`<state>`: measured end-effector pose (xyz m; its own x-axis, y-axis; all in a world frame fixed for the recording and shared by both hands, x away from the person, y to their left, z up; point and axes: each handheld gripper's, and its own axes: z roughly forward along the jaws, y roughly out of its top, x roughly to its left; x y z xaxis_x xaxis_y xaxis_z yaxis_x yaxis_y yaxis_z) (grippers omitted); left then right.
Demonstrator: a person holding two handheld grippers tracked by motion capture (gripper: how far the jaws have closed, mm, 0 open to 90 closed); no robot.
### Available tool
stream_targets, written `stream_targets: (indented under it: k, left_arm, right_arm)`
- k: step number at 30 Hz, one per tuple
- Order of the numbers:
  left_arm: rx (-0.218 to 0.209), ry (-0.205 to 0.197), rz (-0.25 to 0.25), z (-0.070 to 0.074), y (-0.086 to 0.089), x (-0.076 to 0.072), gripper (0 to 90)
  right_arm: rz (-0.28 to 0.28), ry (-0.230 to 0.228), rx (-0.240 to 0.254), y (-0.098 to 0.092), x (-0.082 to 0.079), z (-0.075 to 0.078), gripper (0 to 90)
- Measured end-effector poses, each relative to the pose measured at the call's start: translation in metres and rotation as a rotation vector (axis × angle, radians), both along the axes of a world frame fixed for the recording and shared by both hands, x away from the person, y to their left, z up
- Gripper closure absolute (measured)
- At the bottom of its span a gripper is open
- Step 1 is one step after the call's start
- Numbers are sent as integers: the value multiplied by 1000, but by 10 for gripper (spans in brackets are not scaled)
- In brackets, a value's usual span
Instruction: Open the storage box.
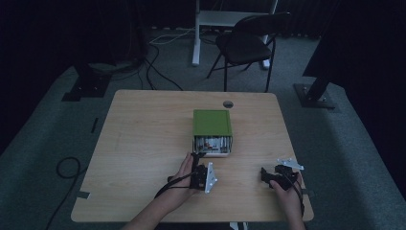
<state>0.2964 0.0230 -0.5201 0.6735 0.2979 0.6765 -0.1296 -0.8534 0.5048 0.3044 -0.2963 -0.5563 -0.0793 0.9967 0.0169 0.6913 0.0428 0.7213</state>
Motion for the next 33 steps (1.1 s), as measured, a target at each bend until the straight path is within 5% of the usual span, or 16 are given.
stream_targets:
  k: [5,9,12,25,33]
  left_arm:
    - [44,-36,-35,-1,-1,5,298]
    - [35,-67,-13,-2,-1,8,427]
    - [69,-92,-3,-2,-1,9,477]
    - [235,-193,6,-12,-5,15,541]
    - [277,-233,2,-19,-7,17,598]
  right_arm:
    - [0,0,1,0,0,0,112]
    - [0,0,0,0,0,0,112]
    - [0,0,0,0,0,0,112]
    - [0,0,0,0,0,0,112]
    - [0,0,0,0,0,0,112]
